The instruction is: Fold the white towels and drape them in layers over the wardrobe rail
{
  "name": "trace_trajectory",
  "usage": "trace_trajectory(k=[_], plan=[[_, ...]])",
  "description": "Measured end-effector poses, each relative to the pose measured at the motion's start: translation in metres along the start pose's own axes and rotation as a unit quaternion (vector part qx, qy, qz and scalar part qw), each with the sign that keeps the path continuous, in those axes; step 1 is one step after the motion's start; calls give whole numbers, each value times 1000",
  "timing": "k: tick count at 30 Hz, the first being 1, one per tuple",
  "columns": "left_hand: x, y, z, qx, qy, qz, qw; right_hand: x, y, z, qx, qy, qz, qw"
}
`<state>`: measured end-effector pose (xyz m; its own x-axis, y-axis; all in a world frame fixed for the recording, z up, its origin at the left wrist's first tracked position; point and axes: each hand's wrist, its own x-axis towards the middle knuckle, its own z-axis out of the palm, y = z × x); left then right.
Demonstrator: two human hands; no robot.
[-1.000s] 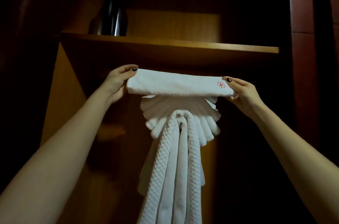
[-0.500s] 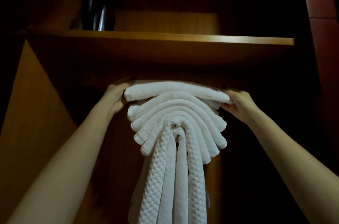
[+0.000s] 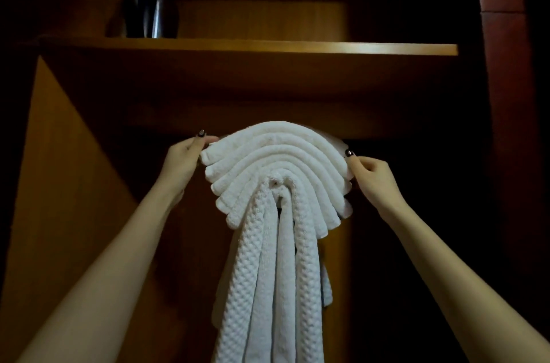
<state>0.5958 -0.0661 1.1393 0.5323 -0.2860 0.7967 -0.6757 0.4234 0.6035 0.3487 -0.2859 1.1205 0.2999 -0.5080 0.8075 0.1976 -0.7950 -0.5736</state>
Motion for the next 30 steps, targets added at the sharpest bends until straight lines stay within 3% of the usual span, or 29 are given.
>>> trace_trajectory(k=[3,6,11,17,22,26,30], plan=[[-4,23,5,141,-19,108,984,-1,-15,0,-92,13,-63,994],[-7,30,12,305,-91,151,936,-7,-29,8,-90,-72,-80,990],[-21,18,16,289,-140,66,945,-14,-28,23,-152,-143,-88,974],[-35,24,20,309,-181,56,932,-16,-42,15,-180,-188,-49,964],[-64,47,6,385,-134,127,904,-39,-50,6,-228,-145,-29,962],[-115,64,-16,412,-129,129,893,-92,-59,6,-300,-145,-11,943],[-186,68,-58,506,-173,100,839,-172,-83,19,-322,-184,-41,928]])
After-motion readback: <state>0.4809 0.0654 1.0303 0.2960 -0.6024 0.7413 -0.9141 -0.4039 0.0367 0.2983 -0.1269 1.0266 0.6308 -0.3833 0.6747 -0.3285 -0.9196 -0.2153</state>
